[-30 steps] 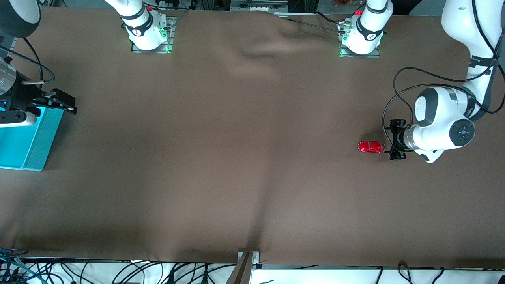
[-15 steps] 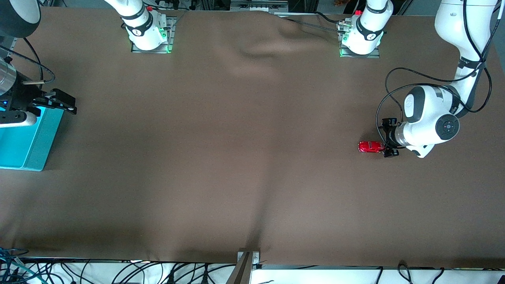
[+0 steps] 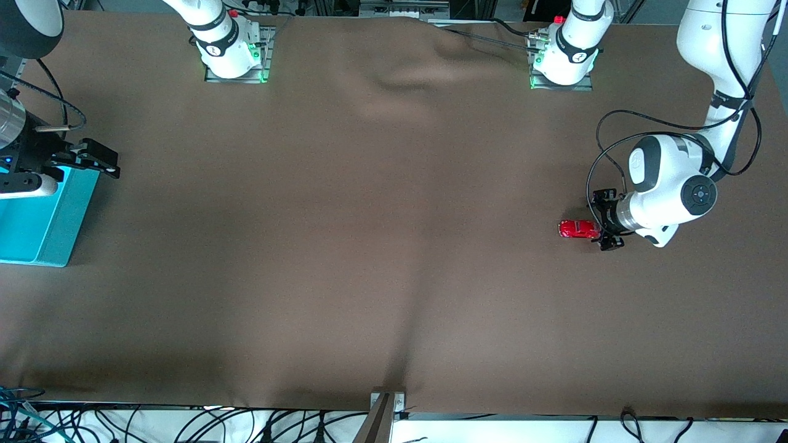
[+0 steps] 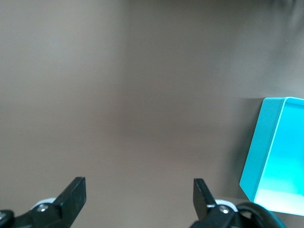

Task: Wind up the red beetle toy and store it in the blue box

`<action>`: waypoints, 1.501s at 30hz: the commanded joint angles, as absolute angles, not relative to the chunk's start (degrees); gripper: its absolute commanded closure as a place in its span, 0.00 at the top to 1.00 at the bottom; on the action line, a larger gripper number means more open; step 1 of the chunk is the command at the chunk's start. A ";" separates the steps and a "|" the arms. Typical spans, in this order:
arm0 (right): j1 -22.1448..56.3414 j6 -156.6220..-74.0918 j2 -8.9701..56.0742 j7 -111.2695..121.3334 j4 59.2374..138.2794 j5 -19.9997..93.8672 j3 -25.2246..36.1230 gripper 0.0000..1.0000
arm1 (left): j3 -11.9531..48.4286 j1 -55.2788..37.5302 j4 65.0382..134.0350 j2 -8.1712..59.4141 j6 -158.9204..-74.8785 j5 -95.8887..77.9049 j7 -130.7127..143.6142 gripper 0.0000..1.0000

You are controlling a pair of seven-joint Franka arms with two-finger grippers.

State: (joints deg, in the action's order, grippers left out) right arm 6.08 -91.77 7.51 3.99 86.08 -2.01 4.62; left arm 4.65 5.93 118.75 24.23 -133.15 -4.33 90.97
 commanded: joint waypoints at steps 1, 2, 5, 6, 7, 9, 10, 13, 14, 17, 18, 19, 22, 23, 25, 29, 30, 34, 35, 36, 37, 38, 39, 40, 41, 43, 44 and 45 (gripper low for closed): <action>6.15 -91.49 7.47 3.52 85.34 -1.32 4.57 1.00 | 4.83 5.63 119.44 24.96 -134.56 -5.27 91.58 1.00; 6.15 -91.49 7.47 3.52 85.34 -1.32 4.57 1.00 | 4.83 5.63 119.44 25.13 -134.82 -5.27 91.58 1.00; 6.15 -91.58 7.47 3.52 85.34 -1.32 4.57 1.00 | 4.83 5.54 119.36 25.40 -135.44 -5.27 91.67 1.00; 6.15 -91.58 7.47 3.52 85.34 -1.41 4.66 1.00 | 4.83 5.54 119.27 26.27 -136.83 -5.27 91.93 1.00; 6.15 -91.58 7.47 3.52 85.34 -1.41 4.66 1.00 | 4.83 5.54 119.27 26.37 -137.02 -5.27 91.93 1.00; 6.15 -91.58 7.47 3.52 85.34 -1.41 4.66 1.00 | 4.83 5.54 119.27 26.46 -137.29 -5.27 91.93 1.00; 6.15 -91.58 7.47 3.52 85.34 -1.41 4.66 1.00 | 4.83 5.54 119.27 26.54 -137.29 -5.27 91.93 1.00; 6.15 -91.58 7.47 3.52 85.34 -1.41 4.66 1.00 | 4.83 5.45 119.27 26.54 -137.37 -5.27 91.93 0.99; 6.15 -91.50 7.47 3.52 85.34 -1.41 4.66 1.00 | 4.83 5.45 119.27 26.63 -137.37 -5.27 92.02 0.97; 6.15 -91.50 7.47 3.52 85.34 -1.41 4.66 1.00 | 4.83 5.45 119.27 26.89 -137.37 -5.27 92.02 0.95; 6.15 -91.49 7.47 3.52 85.34 -1.41 4.66 1.00 | 4.83 5.45 119.18 27.07 -137.37 -5.27 92.02 0.95; 6.15 -91.49 7.47 3.52 85.34 -1.41 4.66 1.00 | 4.83 5.36 119.09 27.24 -137.46 -5.27 92.02 0.95; 6.15 -91.50 7.56 3.52 85.34 -1.41 4.66 1.00 | 4.83 5.45 119.00 27.51 -137.46 -5.27 92.02 0.95; 6.15 -91.49 7.56 3.52 85.34 -1.41 4.66 1.00 | 4.83 5.45 119.00 27.60 -137.55 -5.27 92.02 0.94; 6.15 -91.49 7.56 3.52 85.34 -1.41 4.66 1.00 | 4.83 5.45 119.00 27.60 -137.55 -5.27 92.02 0.88; 6.15 -91.49 7.56 3.52 85.34 -1.41 4.66 1.00 | 4.83 5.45 119.00 27.60 -137.55 -5.27 92.02 0.45; 6.15 -91.49 7.56 3.52 85.34 -1.41 4.66 1.00 | 4.83 5.45 119.00 27.60 -137.55 -5.27 92.02 0.33; 6.15 -91.49 7.56 3.52 85.34 -1.41 4.66 1.00 | 4.83 5.36 118.92 27.60 -137.55 -5.27 92.02 0.00; 6.15 -91.58 7.56 3.52 85.34 -1.41 4.66 1.00 | 4.83 5.36 118.83 27.60 -137.46 -5.27 92.02 0.00; 6.15 -91.50 7.56 3.52 85.34 -1.41 4.66 1.00 | 4.83 5.27 118.74 27.68 -137.55 -5.27 92.02 0.00; 6.15 -91.49 7.56 3.52 85.34 -1.41 4.66 1.00 | 4.83 5.27 118.74 27.69 -137.46 -5.27 92.02 0.00; 6.15 -91.49 7.56 3.52 85.34 -1.41 4.66 1.00 | 4.83 5.27 118.65 27.69 -137.46 -5.27 92.02 0.00; 6.15 -91.49 7.56 3.52 85.34 -1.41 4.66 1.00 | 4.83 5.27 118.65 27.69 -137.55 -5.27 91.93 0.00; 6.15 -91.49 7.56 3.52 85.34 -1.41 4.66 1.00 | 4.83 5.27 118.65 27.69 -137.46 -5.19 91.93 0.00; 6.15 -91.49 7.56 3.52 85.34 -1.41 4.66 1.00 | 4.83 5.27 118.48 27.60 -137.37 -5.01 91.76 0.00; 6.15 -91.49 7.56 3.52 85.34 -1.41 4.66 1.00 | 5.10 5.27 118.39 27.25 -137.29 -4.66 91.67 0.00; 6.15 -91.58 7.56 3.52 85.34 -1.41 4.66 1.00 | 5.62 5.19 118.21 26.99 -137.20 -4.57 91.67 0.00; 6.15 -91.50 7.56 3.52 85.34 -1.41 4.66 1.00 | 6.32 5.01 117.86 26.90 -137.02 -4.57 91.58 0.00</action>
